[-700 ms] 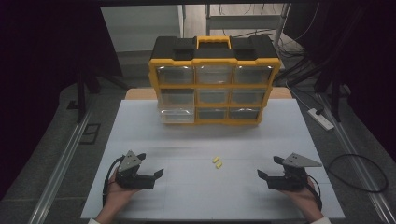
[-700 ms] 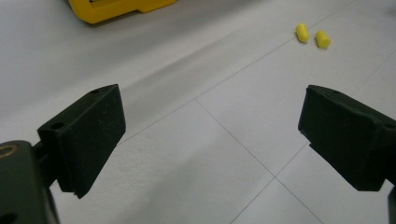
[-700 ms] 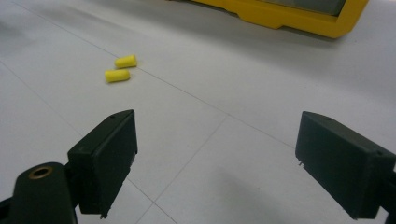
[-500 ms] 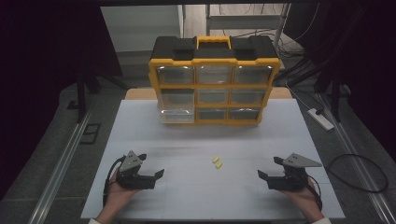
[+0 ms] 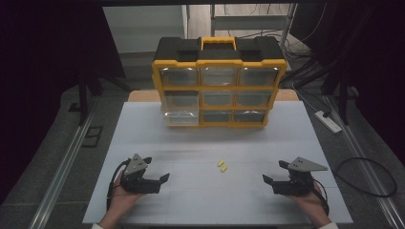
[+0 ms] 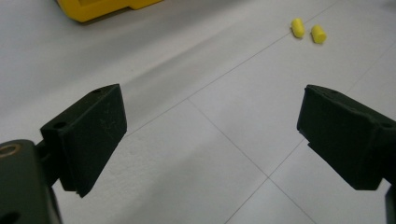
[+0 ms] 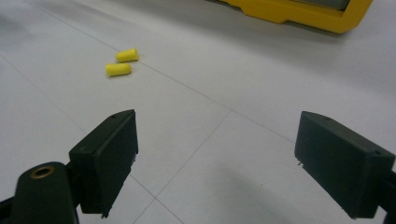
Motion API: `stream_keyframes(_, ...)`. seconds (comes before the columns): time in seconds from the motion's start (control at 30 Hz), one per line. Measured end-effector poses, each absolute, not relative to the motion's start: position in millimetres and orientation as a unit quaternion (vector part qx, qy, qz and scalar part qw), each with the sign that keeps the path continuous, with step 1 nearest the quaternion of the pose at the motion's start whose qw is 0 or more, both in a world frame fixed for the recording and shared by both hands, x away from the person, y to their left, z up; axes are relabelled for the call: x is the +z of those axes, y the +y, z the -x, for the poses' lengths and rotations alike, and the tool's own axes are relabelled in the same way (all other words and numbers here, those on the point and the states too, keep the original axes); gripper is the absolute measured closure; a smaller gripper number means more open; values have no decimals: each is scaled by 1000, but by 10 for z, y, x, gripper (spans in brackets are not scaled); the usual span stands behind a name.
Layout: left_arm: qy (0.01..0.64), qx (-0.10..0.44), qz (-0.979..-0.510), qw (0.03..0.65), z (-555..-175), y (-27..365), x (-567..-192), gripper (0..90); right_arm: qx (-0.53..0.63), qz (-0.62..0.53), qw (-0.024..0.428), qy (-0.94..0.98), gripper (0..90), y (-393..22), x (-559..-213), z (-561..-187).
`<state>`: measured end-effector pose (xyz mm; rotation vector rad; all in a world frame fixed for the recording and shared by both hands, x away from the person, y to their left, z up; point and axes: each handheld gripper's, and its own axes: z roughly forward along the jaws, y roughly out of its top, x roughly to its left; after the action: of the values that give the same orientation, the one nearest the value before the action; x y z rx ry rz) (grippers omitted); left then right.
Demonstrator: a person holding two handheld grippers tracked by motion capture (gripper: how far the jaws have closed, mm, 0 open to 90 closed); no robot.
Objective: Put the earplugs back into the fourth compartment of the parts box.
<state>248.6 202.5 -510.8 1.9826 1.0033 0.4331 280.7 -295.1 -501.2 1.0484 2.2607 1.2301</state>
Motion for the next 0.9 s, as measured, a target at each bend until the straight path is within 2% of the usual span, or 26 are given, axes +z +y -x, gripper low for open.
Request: stream_keyframes(0.9,389,160,-801,426,-2662,1732,-4917,101,424,-365,181,809,154,-2929,-5035,-2813)
